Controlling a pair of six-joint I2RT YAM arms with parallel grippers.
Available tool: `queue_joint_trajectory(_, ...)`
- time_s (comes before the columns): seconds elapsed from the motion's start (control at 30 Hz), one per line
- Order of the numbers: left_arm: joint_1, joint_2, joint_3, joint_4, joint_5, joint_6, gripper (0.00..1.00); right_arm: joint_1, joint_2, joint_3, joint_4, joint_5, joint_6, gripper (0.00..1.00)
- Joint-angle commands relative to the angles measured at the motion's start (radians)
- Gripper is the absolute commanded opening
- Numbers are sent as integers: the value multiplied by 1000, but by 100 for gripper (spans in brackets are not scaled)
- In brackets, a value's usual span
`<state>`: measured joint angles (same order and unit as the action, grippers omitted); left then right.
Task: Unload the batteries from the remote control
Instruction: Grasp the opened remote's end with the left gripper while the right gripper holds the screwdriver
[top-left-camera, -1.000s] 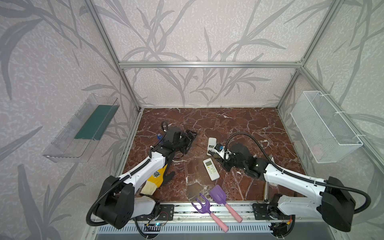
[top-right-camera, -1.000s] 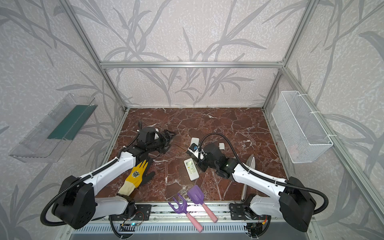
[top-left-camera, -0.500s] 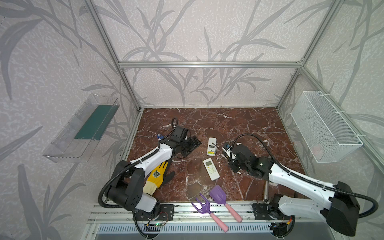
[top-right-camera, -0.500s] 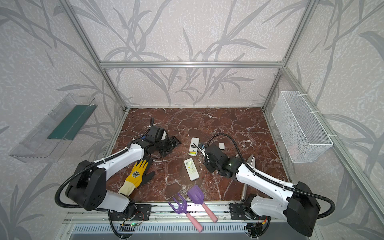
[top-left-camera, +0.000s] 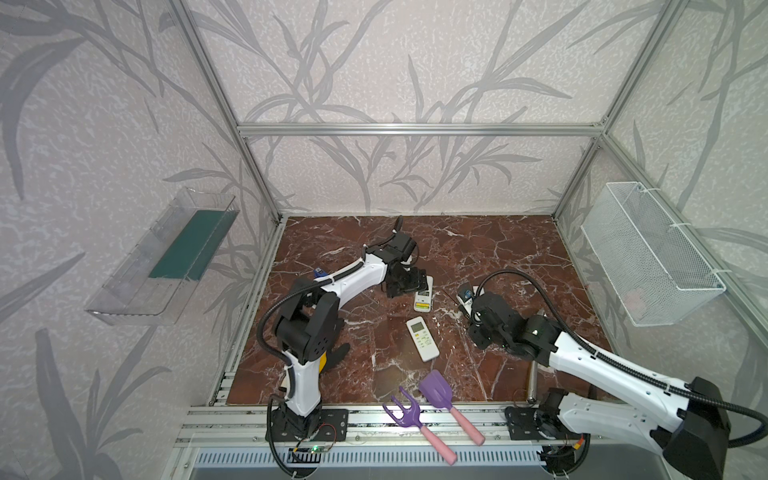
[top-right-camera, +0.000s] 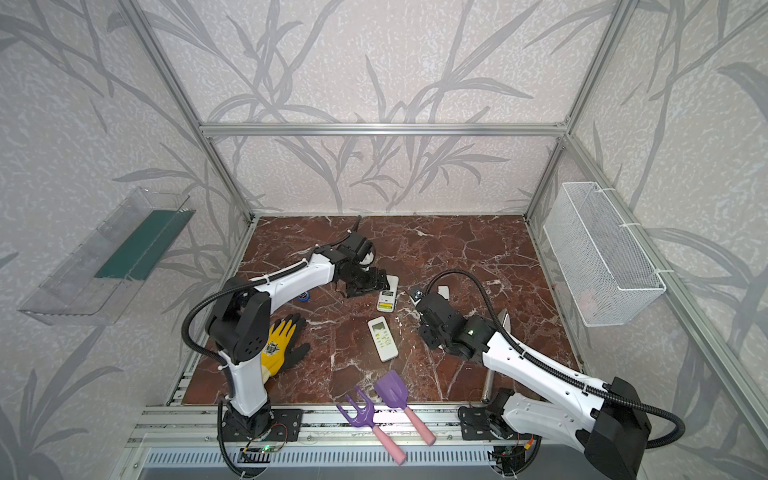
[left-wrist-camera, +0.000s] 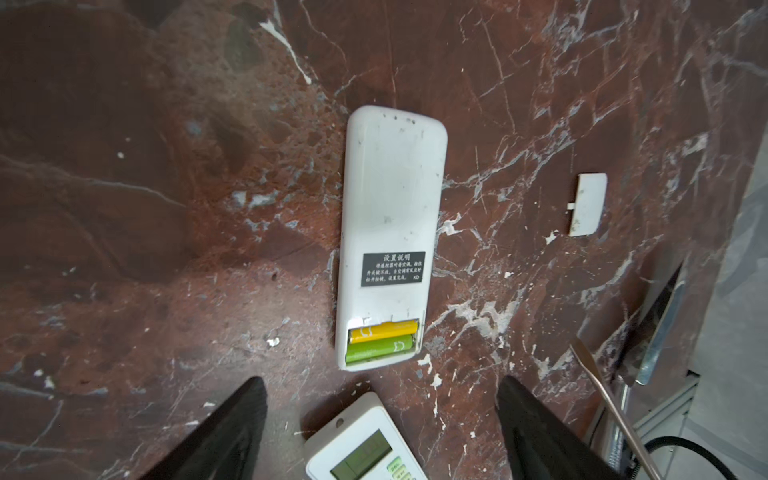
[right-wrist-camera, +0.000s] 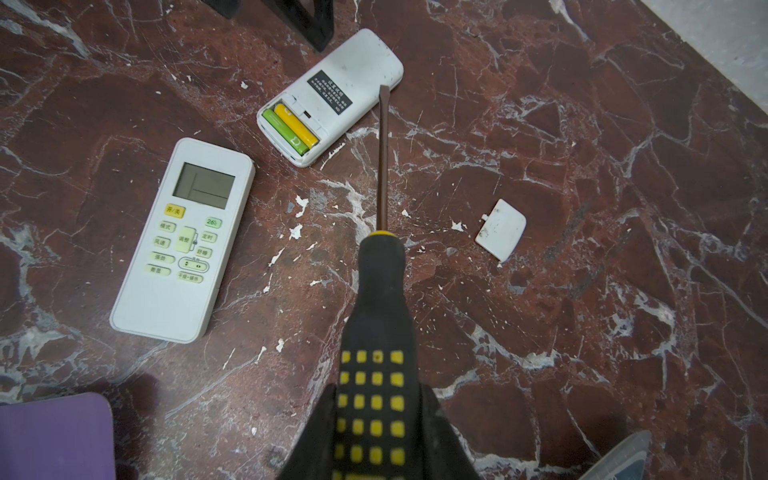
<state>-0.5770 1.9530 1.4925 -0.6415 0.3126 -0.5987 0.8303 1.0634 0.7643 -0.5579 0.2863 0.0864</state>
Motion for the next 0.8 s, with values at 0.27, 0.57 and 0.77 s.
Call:
queue_joint_trajectory(0.27,-44,217,297,-244,-116,170,94,0,-29,-26,-11,-41,20,0)
queue_joint_trajectory(0.57,-61,400,530,-381,-232,232,92,-1,-31,-25,0,-70,21,0)
queue_joint_trajectory(0.77,-64,455,608,-408,-257,258,88,1,-46,-28,2,-86,20,0)
